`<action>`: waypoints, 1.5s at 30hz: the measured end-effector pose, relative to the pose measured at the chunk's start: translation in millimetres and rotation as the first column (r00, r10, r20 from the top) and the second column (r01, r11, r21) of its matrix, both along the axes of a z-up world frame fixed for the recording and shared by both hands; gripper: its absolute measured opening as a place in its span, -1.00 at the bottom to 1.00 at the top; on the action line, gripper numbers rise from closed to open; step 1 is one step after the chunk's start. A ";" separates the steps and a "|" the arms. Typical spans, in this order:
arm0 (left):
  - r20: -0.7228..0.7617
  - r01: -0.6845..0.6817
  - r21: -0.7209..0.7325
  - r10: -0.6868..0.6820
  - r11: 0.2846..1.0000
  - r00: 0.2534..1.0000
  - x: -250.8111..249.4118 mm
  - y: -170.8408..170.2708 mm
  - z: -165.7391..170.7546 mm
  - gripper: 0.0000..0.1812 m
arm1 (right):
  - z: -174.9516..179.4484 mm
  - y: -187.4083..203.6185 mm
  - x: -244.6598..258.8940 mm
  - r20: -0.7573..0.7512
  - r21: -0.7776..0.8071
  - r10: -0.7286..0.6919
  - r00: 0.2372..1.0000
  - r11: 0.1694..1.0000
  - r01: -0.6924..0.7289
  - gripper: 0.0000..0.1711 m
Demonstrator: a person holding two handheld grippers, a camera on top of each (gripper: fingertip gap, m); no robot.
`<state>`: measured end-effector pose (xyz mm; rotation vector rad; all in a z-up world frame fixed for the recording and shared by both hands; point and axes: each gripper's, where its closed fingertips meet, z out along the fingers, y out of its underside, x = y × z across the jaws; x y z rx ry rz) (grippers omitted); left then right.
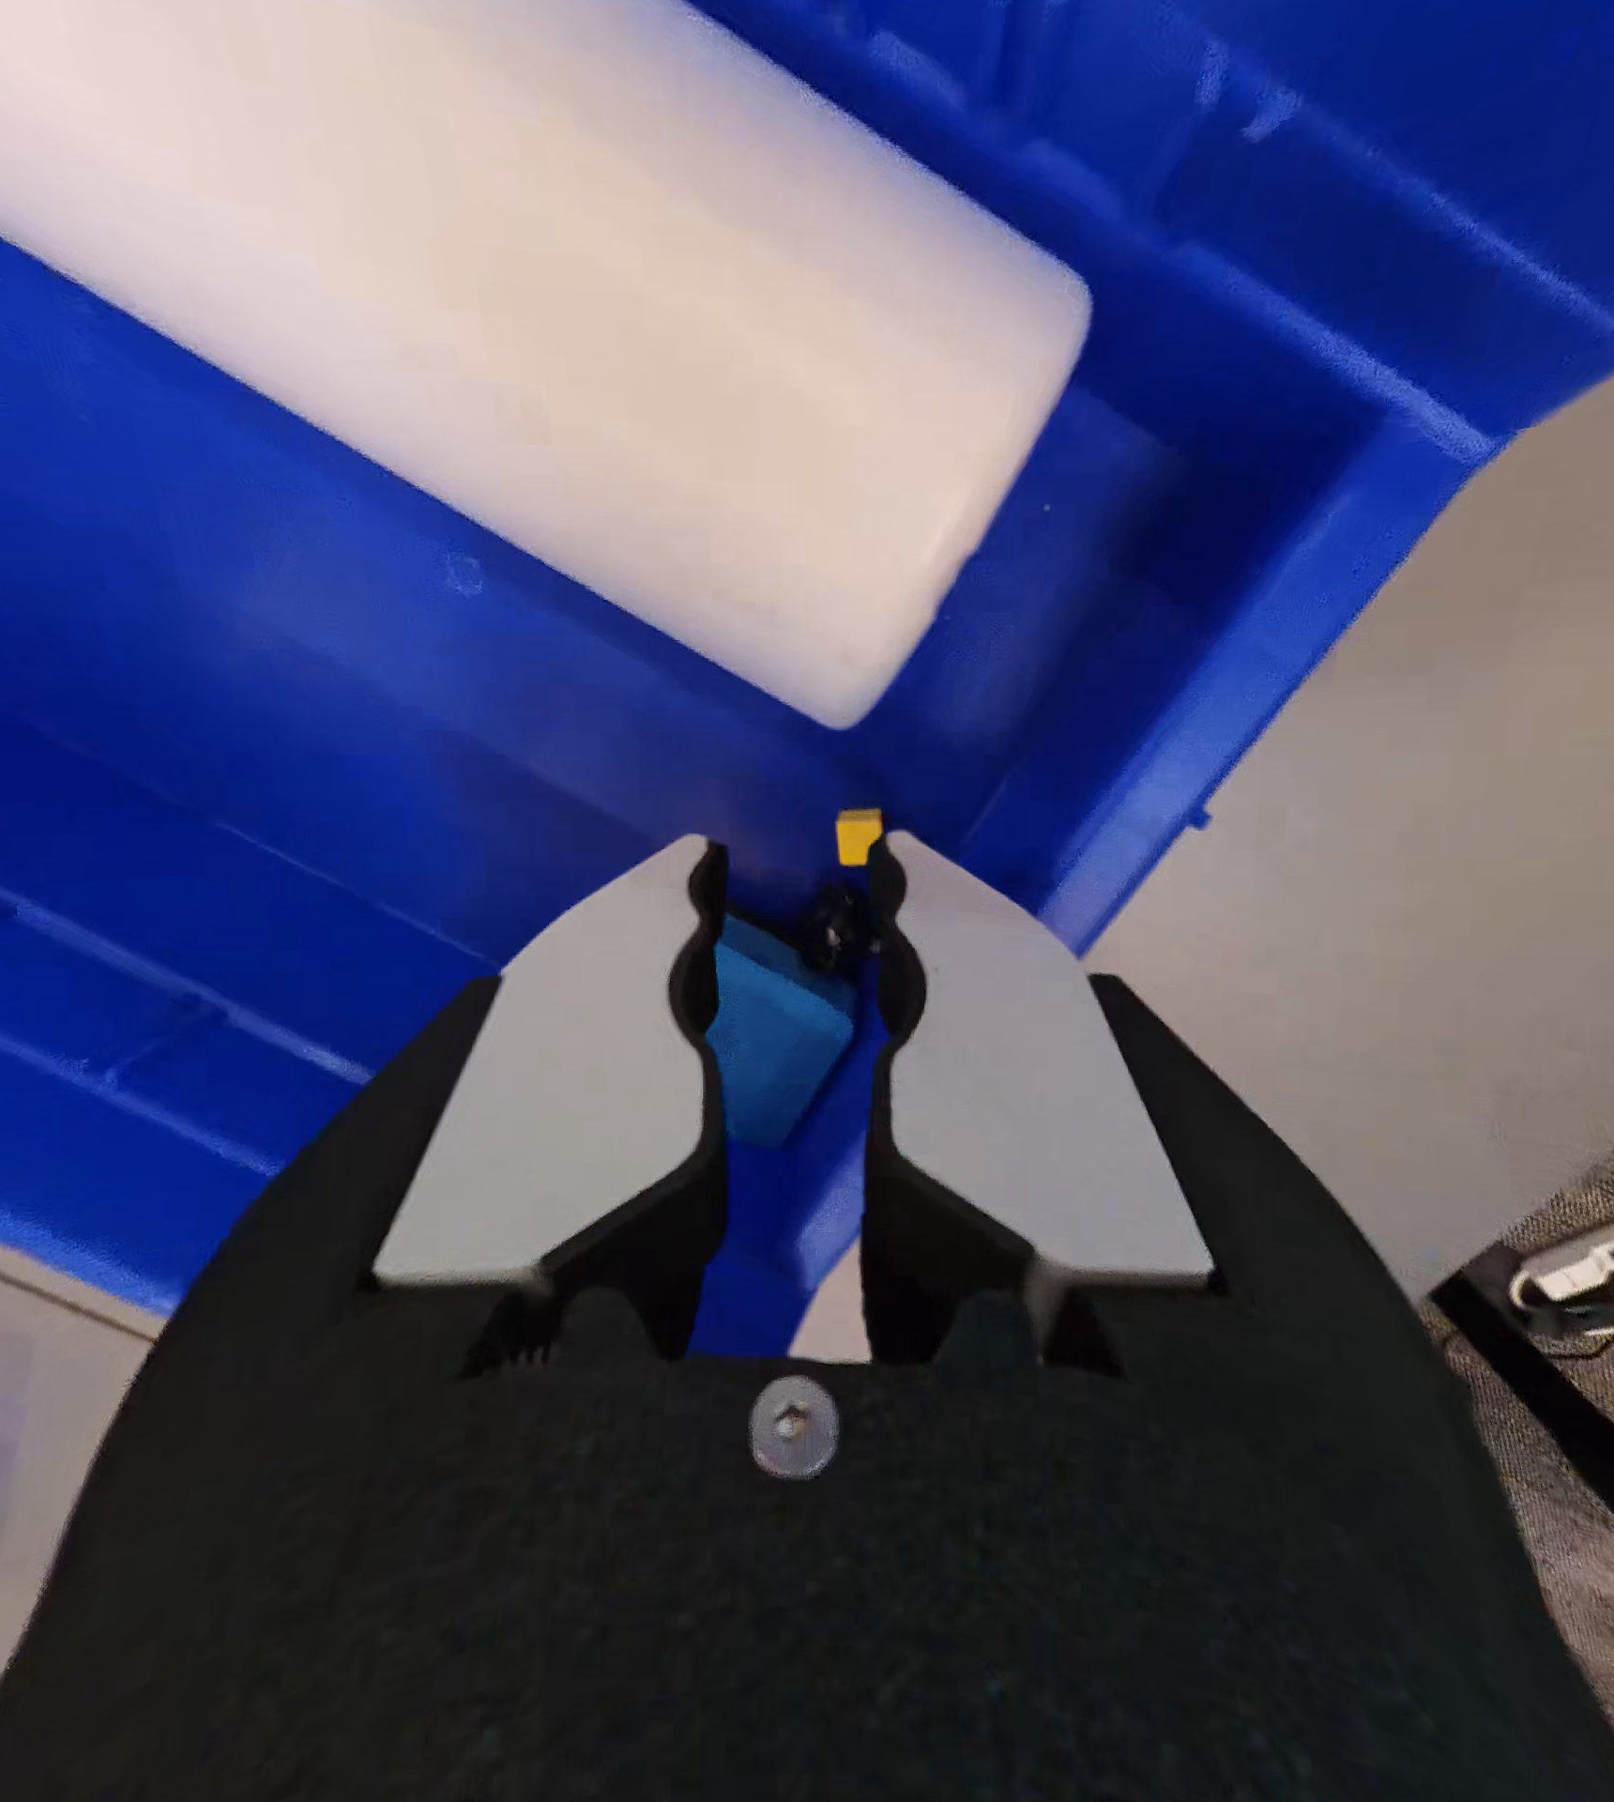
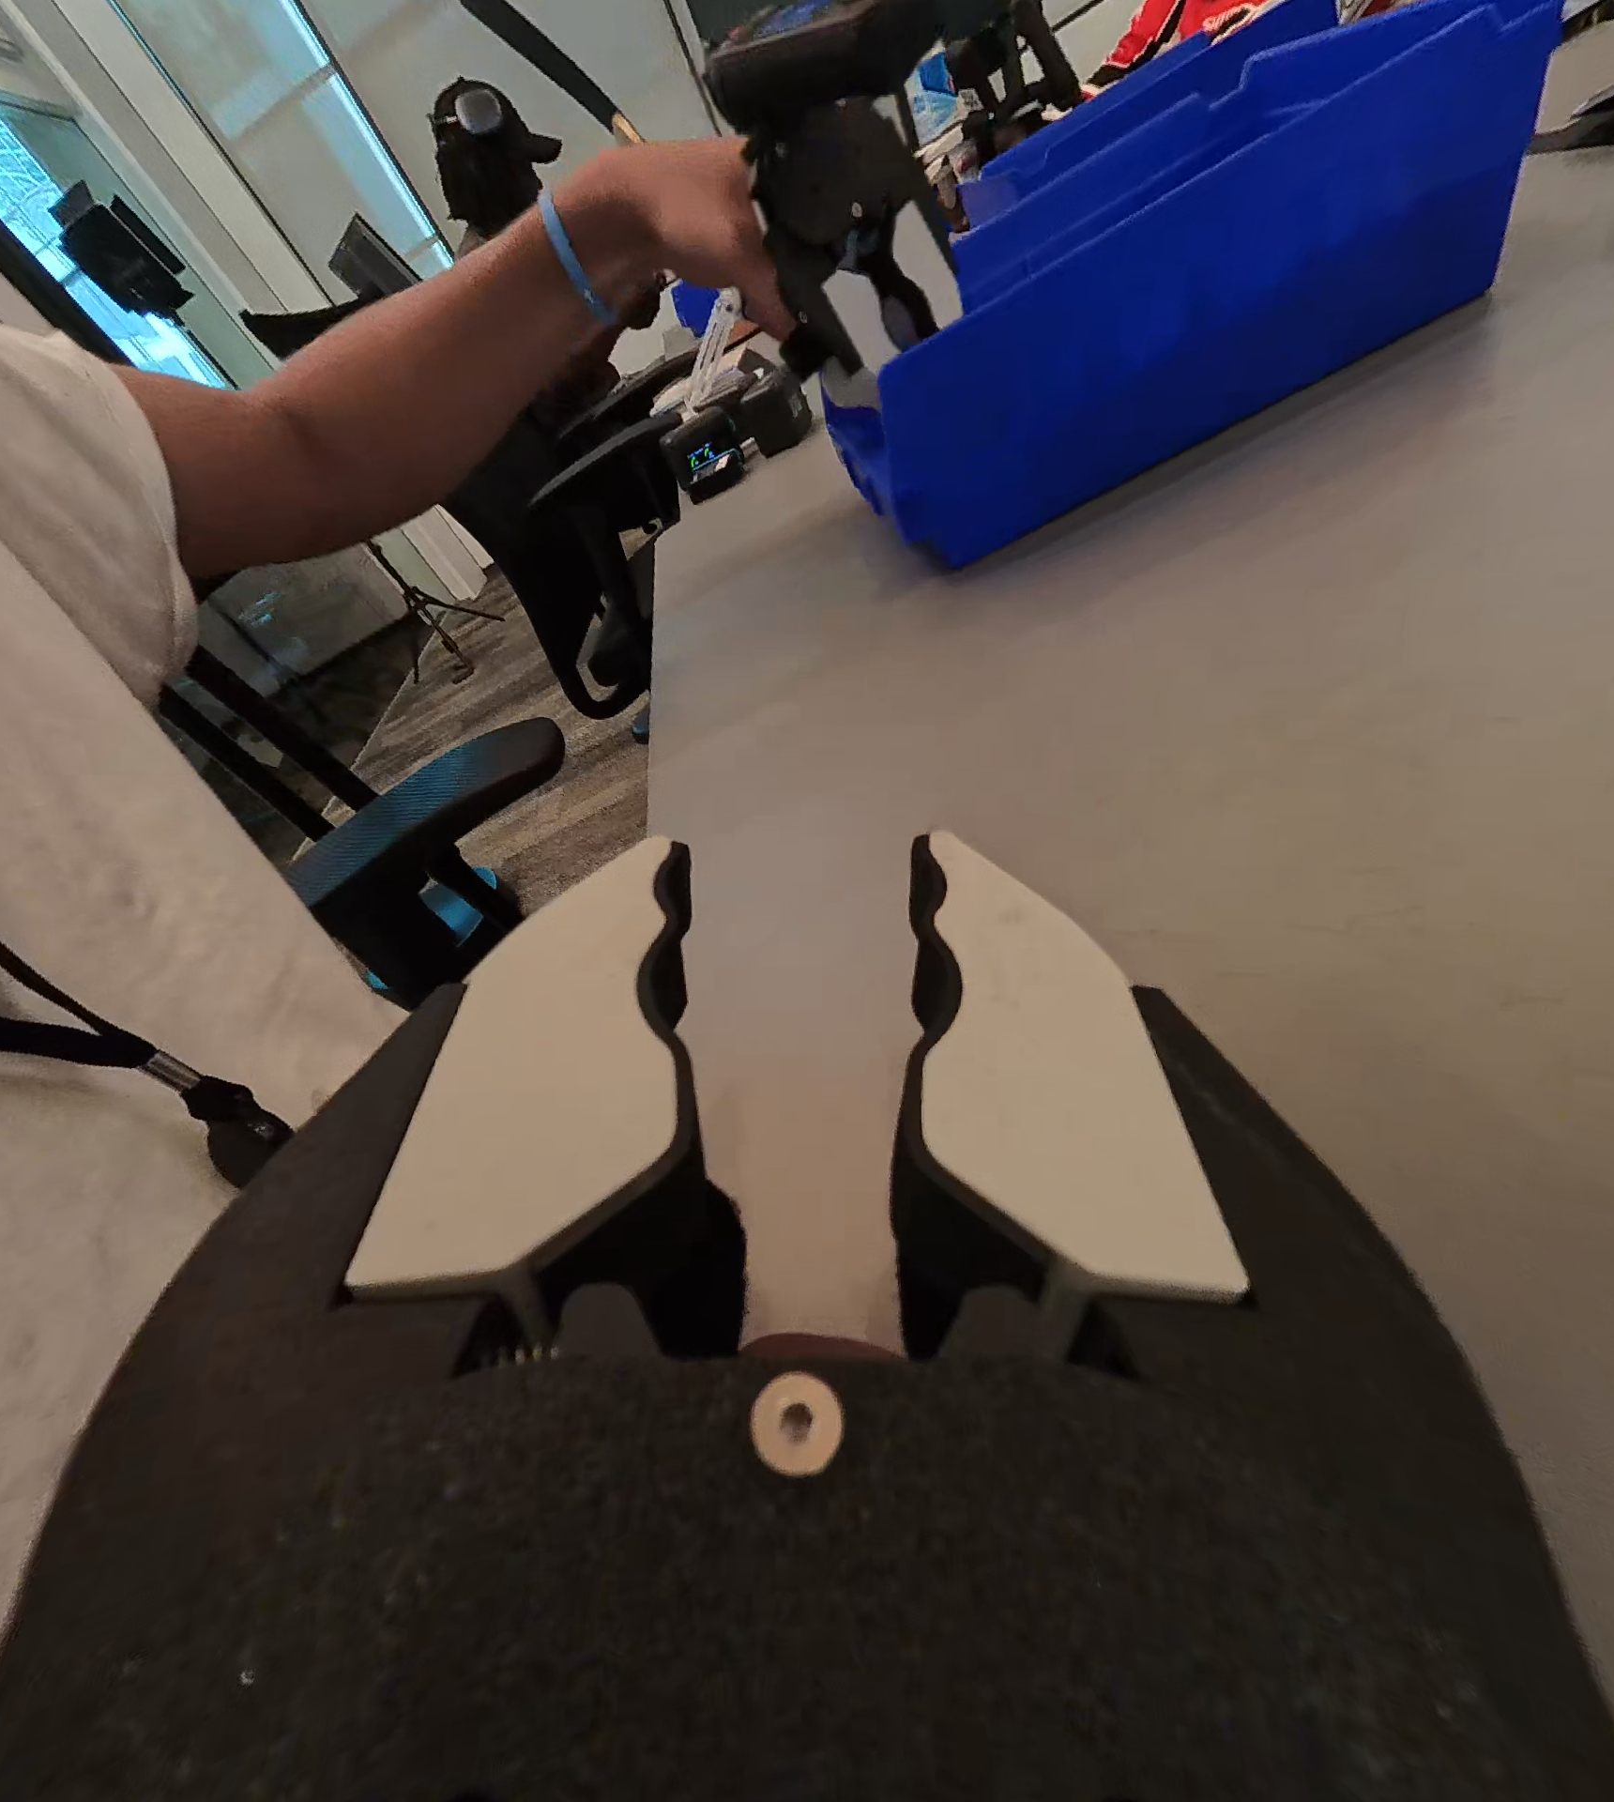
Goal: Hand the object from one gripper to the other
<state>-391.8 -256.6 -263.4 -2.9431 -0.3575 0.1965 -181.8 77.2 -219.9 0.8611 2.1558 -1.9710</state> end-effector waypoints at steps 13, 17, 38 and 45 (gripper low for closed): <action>0.237 0.042 -0.121 -0.013 0.992 0.971 8.7 0.5 -28.0 -0.75 | -2.4 -1.1 -8.9 0.096 -0.083 0.039 0.995 0.996 -0.031 -0.47; 0.269 0.044 -0.138 -0.006 0.989 0.963 11.5 2.7 -31.1 -0.76 | -0.2 -1.4 -9.4 0.114 -0.112 0.056 0.992 0.993 -0.044 -0.46; -0.169 0.075 -0.066 -0.085 0.995 0.982 -18.3 12.0 12.7 -0.89 | 0.9 11.0 -12.7 0.099 -0.090 0.010 0.995 0.996 -0.001 -0.46; -0.574 0.262 0.229 -0.088 0.938 0.814 12.3 90.7 99.4 -0.88 | -8.1 0.2 -45.7 0.076 0.000 -0.118 0.990 0.993 0.119 -0.48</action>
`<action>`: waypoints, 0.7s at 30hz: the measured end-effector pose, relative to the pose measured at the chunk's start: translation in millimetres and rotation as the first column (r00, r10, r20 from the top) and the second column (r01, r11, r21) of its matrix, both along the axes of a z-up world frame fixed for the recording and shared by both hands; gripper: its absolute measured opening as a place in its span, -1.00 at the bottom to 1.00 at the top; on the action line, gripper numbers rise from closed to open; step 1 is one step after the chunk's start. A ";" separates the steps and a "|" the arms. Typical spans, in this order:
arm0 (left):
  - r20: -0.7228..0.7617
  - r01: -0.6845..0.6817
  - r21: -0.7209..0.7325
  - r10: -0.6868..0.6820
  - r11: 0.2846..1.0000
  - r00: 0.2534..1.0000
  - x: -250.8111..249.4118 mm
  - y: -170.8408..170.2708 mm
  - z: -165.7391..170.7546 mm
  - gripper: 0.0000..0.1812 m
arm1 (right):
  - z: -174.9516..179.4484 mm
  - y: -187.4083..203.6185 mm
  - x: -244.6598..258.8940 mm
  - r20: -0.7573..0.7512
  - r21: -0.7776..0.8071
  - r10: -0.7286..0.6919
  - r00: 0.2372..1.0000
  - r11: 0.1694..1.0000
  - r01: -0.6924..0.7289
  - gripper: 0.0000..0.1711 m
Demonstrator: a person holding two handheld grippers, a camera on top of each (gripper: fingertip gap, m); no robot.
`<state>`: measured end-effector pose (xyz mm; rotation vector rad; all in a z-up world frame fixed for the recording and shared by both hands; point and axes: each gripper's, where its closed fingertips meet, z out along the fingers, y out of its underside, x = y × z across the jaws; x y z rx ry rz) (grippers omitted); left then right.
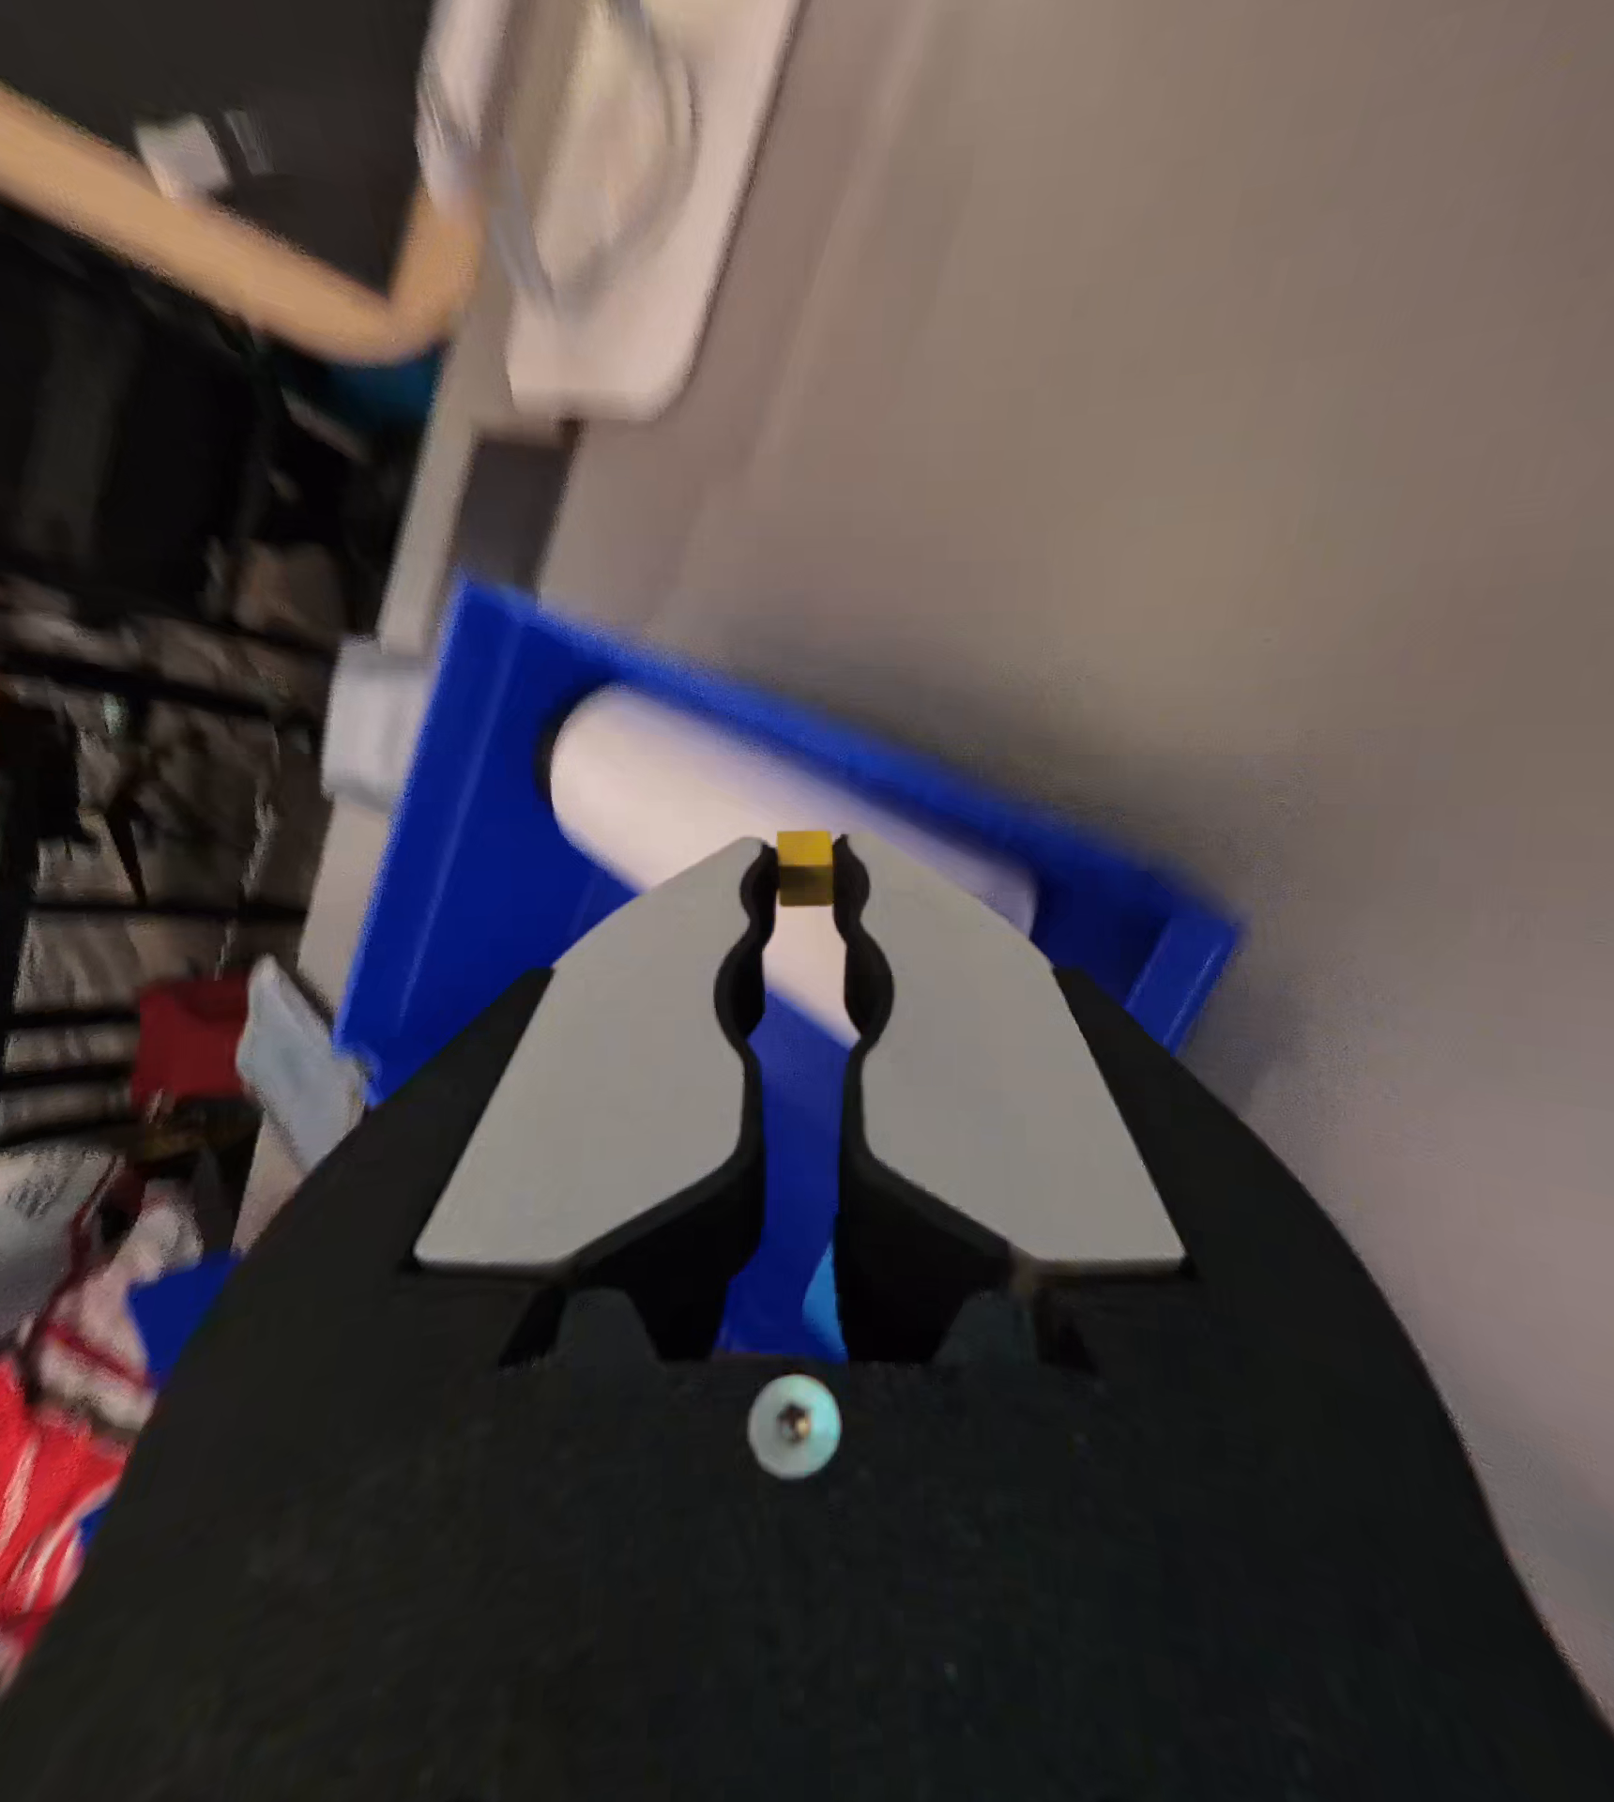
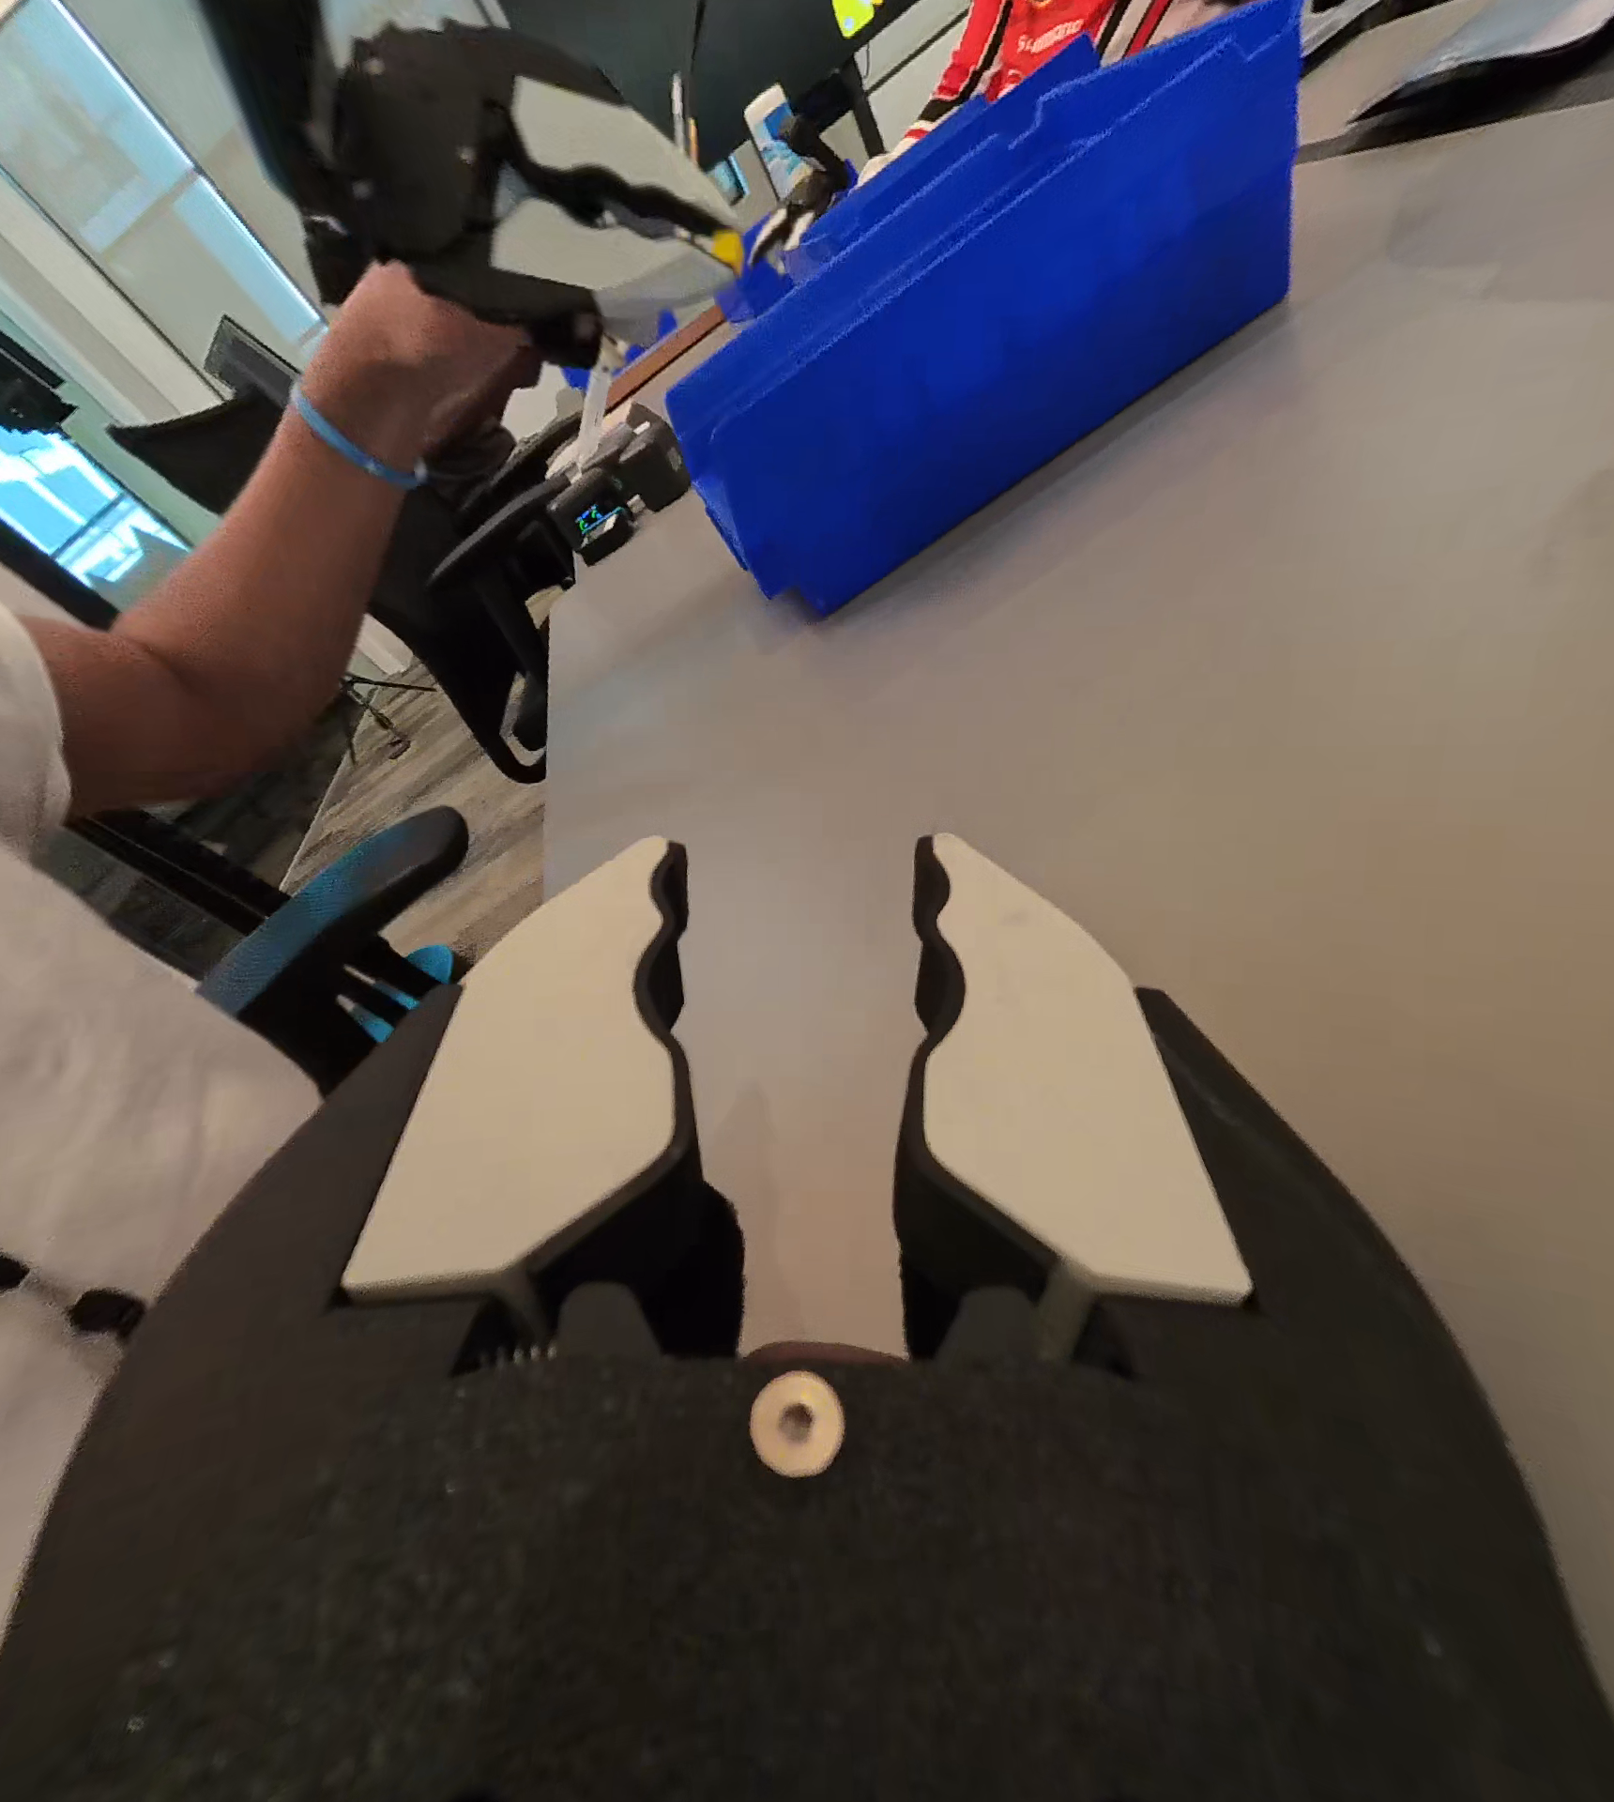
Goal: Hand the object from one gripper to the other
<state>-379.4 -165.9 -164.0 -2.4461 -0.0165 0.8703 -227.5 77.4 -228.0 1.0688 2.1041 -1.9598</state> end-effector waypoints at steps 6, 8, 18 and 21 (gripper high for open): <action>-0.196 0.282 0.260 -0.235 0.924 0.952 71.7 124.9 39.2 -0.89 | 35.5 -41.6 -31.8 -0.024 -0.049 0.103 0.994 0.993 -0.104 -0.48; -0.229 0.344 0.261 -0.288 0.902 0.930 93.3 159.1 25.7 -0.89 | 57.1 -52.3 -32.6 -0.023 -0.173 0.190 0.982 0.966 -0.191 -0.50; -0.304 0.399 0.384 -0.294 0.833 0.906 141.4 209.0 -19.1 -0.89 | 50.3 -45.9 -2.9 0.142 -0.442 0.435 0.889 0.832 -0.337 -0.52; -0.318 0.406 0.356 -0.300 0.842 0.899 145.9 215.2 -18.6 -0.89 | 45.3 -47.1 3.2 0.146 -0.438 0.462 0.875 0.823 -0.362 -0.68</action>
